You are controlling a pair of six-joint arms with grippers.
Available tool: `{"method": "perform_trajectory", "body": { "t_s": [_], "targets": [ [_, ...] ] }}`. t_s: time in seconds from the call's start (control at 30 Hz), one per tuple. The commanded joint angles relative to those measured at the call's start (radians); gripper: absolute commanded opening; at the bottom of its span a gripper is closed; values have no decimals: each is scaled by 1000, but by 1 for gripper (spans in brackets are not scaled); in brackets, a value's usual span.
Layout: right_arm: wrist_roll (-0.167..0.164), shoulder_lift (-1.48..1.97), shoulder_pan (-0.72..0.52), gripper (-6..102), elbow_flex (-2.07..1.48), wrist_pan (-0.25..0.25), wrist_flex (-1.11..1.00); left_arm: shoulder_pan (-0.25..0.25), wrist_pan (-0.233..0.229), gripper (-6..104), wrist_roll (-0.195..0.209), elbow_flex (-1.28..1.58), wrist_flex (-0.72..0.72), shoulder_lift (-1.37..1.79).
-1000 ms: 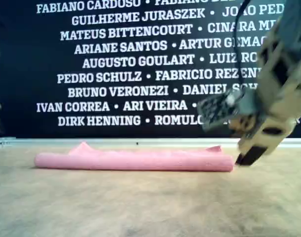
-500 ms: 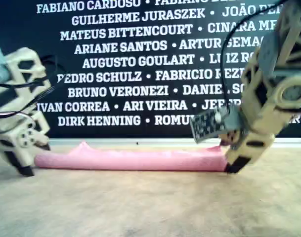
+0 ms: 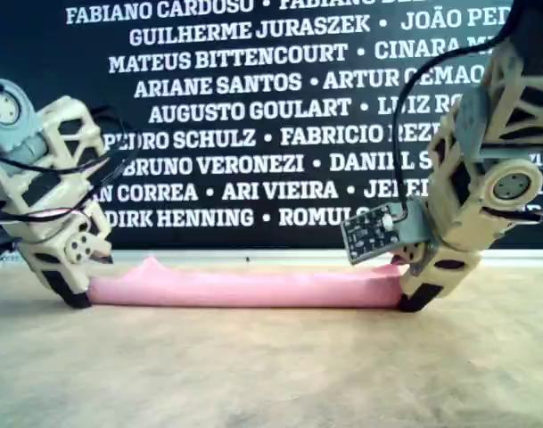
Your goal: Fold a cloth
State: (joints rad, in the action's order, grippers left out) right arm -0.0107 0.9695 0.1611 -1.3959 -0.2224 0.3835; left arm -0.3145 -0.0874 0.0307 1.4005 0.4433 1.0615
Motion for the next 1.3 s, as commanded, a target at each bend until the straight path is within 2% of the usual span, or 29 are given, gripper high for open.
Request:
{"method": "perform_trajectory", "body": {
  "t_s": [0.0,0.33,0.43,0.57,0.8,0.9,0.93,1.17,1.27],
  "targets": [
    [6,8,-3,96,95,5,-2,32,-8,100,-3,-80,-18,-11],
    [6,2,-3,79,103,5,-2,29,-6,100,-5,-130,-15,-66],
    [6,2,-3,73,103,5,-2,25,-6,95,-5,-121,-14,-71],
    [6,2,-5,62,103,3,-2,26,-6,74,-5,-118,-14,-71],
    [6,15,-6,35,92,-9,-2,29,11,16,-3,-133,-17,-54],
    [6,17,-8,24,92,-9,-2,21,11,-1,-3,-146,-17,-55],
    [6,14,-6,20,95,-9,-2,21,11,-4,-2,-146,-17,-55],
    [0,18,-14,-2,94,3,-2,28,11,0,9,-132,-15,-54],
    [-9,32,-21,-2,83,5,-2,23,11,0,0,-129,-14,-52]
  ]
}}
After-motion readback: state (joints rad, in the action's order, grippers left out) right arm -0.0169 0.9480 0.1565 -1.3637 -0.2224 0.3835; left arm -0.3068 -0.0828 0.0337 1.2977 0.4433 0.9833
